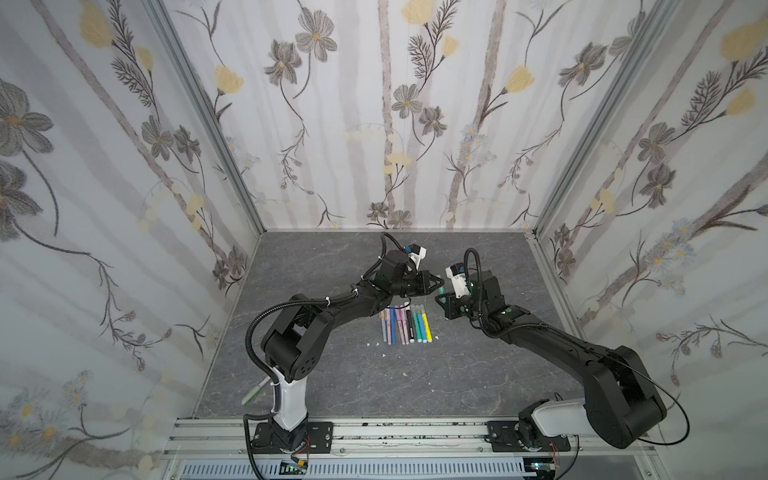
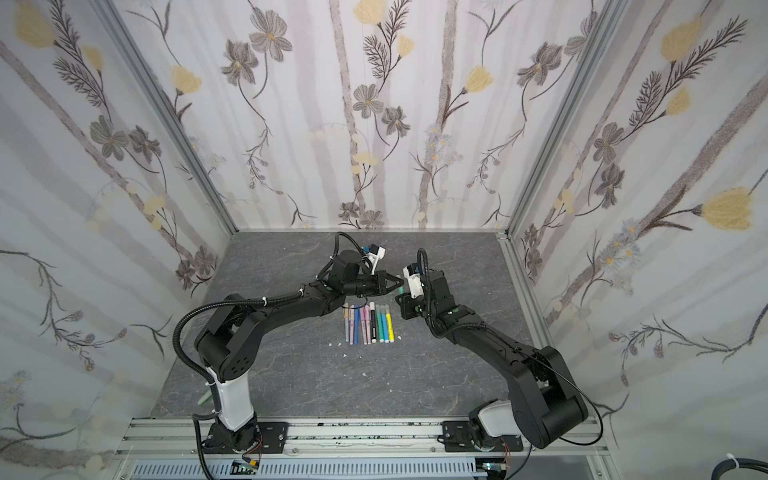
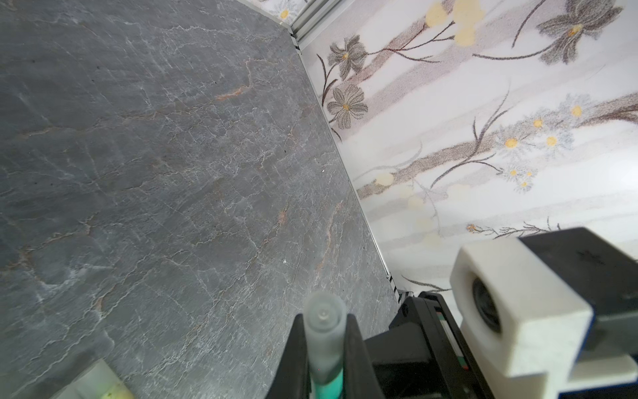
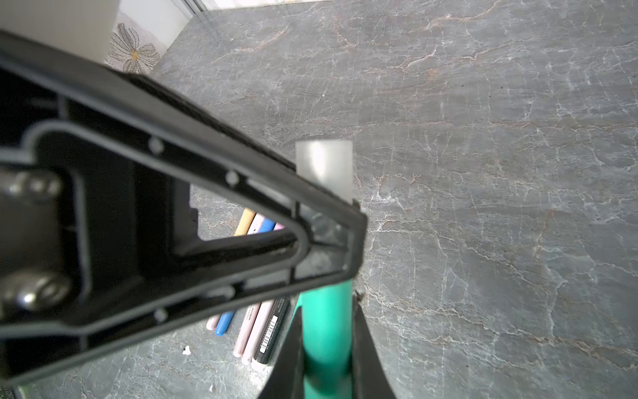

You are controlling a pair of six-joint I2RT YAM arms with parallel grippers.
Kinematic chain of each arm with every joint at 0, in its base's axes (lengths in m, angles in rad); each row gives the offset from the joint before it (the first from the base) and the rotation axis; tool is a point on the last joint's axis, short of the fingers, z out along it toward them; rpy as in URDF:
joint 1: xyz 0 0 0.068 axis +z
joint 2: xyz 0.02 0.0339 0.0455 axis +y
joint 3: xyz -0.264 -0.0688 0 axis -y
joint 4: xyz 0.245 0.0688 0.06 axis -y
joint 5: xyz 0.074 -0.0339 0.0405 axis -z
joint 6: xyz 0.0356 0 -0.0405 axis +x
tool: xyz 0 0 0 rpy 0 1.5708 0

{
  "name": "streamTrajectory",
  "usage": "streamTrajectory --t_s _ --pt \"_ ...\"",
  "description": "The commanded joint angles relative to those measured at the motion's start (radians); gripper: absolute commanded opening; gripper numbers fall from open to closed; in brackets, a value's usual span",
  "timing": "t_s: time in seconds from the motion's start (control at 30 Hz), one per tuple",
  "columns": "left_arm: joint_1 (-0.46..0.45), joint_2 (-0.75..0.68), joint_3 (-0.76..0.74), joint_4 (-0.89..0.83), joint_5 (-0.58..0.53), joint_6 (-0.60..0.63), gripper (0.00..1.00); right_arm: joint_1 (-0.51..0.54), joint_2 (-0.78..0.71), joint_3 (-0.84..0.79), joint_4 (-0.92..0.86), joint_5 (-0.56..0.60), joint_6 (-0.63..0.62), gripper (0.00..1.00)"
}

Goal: Open the pen caps
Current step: 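Pull the right gripper away from the left gripper, uncapping the highlighter, then lower the uncapped green highlighter beside the row and open the right gripper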

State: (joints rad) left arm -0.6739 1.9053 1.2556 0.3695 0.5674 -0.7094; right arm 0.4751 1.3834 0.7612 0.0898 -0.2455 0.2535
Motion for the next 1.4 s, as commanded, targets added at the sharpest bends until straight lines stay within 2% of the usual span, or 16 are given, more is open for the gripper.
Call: streamTrajectory --t_s 0.0,0.23,0.37,0.5,0.6,0.73,0.93,1.17,1.37 --pt "0.023 0.019 0.048 -0.02 -0.087 0.051 0.0 0.019 -0.016 -0.039 0.003 -0.006 0.004 0.0" --pt "0.063 0.077 0.219 -0.123 -0.142 0.119 0.0 0.08 -0.082 -0.13 -0.028 0.055 0.028 0.0" --pt "0.085 0.096 0.269 -0.148 -0.151 0.134 0.0 0.086 -0.127 -0.173 -0.035 0.078 0.055 0.0" --pt "0.114 0.091 0.268 -0.18 -0.168 0.156 0.0 0.084 -0.135 -0.163 -0.097 0.189 0.065 0.0" --pt "0.143 0.078 0.247 -0.221 -0.189 0.178 0.0 0.059 -0.097 -0.13 -0.17 0.298 0.078 0.0" --pt "0.182 0.087 0.255 -0.326 -0.233 0.212 0.0 -0.014 -0.012 -0.081 -0.222 0.301 0.086 0.0" --pt "0.21 0.141 0.352 -0.503 -0.306 0.275 0.0 -0.047 0.123 0.014 -0.282 0.357 0.07 0.0" --pt "0.218 0.224 0.443 -0.6 -0.334 0.314 0.0 -0.056 0.2 0.079 -0.341 0.437 0.061 0.0" --pt "0.226 0.271 0.478 -0.623 -0.343 0.32 0.0 -0.058 0.239 0.094 -0.358 0.471 0.051 0.06"
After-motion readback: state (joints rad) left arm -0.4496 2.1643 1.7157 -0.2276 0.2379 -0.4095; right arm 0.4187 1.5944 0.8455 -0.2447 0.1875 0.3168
